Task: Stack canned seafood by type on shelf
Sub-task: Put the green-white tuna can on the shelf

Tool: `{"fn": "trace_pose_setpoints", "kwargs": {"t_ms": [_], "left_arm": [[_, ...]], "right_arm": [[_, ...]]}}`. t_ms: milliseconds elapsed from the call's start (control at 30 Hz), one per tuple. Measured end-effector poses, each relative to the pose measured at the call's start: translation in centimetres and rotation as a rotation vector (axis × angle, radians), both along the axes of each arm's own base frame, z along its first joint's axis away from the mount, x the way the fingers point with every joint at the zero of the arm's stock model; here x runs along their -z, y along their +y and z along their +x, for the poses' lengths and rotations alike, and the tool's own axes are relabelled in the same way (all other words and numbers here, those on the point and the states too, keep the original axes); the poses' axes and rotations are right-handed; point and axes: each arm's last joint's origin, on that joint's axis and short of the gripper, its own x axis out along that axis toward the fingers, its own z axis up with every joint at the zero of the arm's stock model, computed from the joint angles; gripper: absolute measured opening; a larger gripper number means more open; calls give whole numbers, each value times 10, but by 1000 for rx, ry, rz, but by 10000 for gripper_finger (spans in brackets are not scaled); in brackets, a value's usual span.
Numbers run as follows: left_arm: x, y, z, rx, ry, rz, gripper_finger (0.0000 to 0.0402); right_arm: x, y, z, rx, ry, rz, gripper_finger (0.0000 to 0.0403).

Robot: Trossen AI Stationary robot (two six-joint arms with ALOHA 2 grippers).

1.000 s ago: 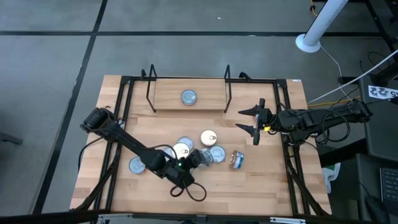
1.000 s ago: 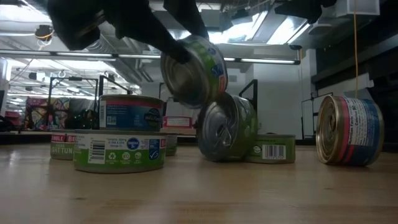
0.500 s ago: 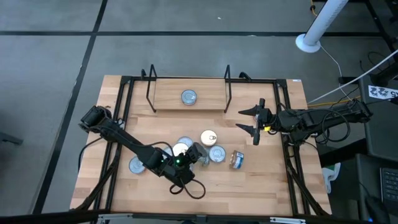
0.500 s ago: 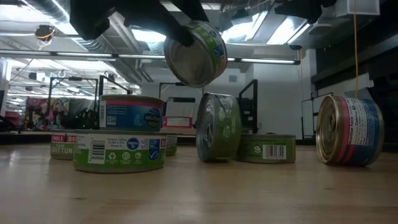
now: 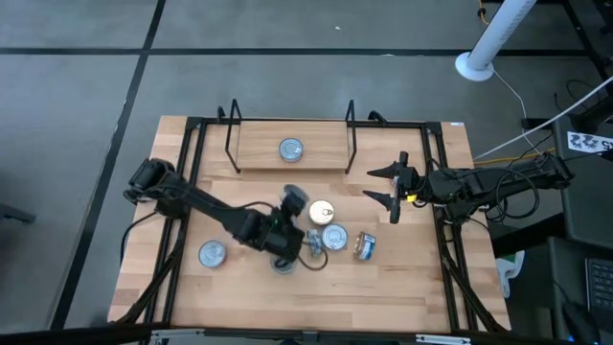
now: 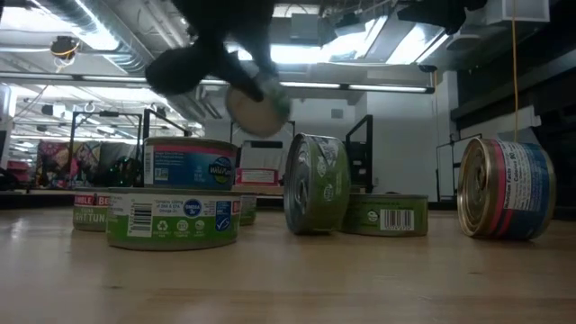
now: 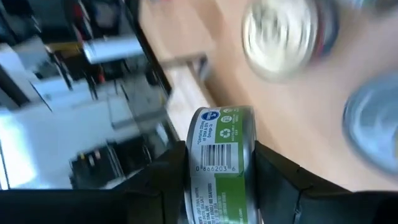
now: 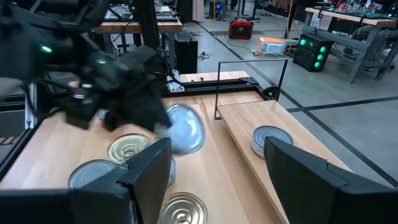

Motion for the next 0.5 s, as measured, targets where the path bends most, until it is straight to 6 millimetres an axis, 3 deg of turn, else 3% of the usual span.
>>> {"fn": "trace_pose_setpoints", "kwargs": {"t_ms": [500], "left_arm": [[5, 70, -24, -413, 89, 48, 153]], "right_arm": [[0, 0, 0, -2, 2, -9, 256]]}}
